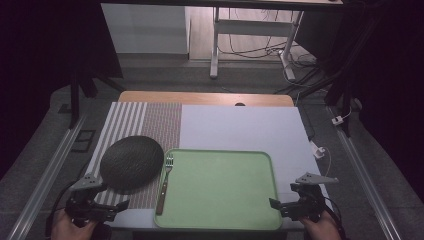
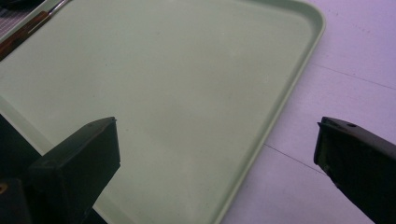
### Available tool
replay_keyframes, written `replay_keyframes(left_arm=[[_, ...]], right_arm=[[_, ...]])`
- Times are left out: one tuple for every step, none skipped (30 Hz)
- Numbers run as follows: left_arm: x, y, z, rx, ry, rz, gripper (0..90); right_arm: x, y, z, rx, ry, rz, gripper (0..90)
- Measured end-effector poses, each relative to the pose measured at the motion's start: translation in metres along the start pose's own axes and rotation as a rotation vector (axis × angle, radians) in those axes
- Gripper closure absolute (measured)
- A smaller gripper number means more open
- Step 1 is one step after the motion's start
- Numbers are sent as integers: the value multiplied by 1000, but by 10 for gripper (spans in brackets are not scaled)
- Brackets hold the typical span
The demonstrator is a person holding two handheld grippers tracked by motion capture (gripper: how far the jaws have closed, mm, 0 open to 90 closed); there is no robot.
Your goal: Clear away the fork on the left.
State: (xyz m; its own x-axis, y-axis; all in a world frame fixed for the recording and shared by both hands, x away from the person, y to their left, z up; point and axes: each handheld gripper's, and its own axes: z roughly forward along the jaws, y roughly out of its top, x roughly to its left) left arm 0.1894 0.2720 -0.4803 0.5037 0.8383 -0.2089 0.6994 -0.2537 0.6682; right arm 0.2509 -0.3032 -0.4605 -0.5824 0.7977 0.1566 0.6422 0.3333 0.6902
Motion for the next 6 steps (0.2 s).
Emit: replay_keyframes(left_arm=[[0,0,0,6,1,0,0],[-1,0,0,12,4,1,0],[-1,0,1,15,4,1,0],[0,0,1,17,2,2,0],[0,0,1,19,0,0,0],[0,0,1,20,-4,-3,0]], right_arm=[[0,0,0,1,-2,-1,3],[0,0,0,1,-2,-1,3],[0,0,0,1,-1,-1,3],[0,0,0,1,-1,-1,3],[0,0,0,1,-1,-2,3],[0,0,0,2,-1,-2,3]])
